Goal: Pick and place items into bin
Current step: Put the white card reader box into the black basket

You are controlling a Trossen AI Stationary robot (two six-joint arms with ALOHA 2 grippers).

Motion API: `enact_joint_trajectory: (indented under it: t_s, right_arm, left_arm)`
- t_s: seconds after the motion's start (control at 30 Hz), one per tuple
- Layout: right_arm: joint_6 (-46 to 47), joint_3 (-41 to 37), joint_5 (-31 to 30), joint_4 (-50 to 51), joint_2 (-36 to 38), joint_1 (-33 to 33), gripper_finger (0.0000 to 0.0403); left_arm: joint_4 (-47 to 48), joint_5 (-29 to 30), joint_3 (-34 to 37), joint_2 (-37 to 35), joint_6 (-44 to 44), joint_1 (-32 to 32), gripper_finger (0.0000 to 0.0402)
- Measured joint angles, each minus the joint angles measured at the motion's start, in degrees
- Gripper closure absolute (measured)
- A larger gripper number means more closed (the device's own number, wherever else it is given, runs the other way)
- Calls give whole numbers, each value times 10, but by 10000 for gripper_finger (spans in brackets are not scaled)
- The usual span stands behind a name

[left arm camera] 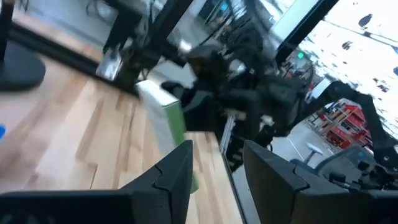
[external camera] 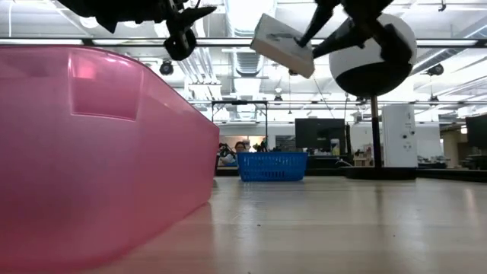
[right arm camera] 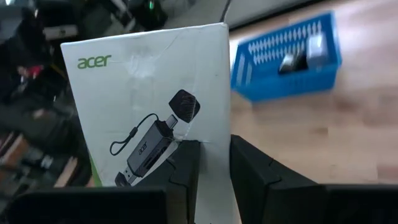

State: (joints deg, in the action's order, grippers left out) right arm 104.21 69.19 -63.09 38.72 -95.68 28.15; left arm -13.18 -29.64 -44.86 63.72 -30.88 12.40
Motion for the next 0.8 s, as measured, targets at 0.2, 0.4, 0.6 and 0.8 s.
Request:
enact_joint_trajectory:
  t_s: [0.2, 0.4, 0.6, 0.8]
  right_arm:
    - [-20, 0, -23, -3, 0, -22, 340]
    - [-43, 11, -60, -6, 0, -33, 340]
    - [-95, 27, -119, -12, 0, -43, 340]
    - [-133, 38, -125, -17, 0, -62, 340]
  left_arm:
    - [-65, 31, 0, 0, 8, 0, 276]
    - [-76, 49, 1, 0, 46, 0, 274]
    - [-95, 58, -3, 27, 57, -1, 226]
    - [-140, 58, -11, 69, 58, -3, 159]
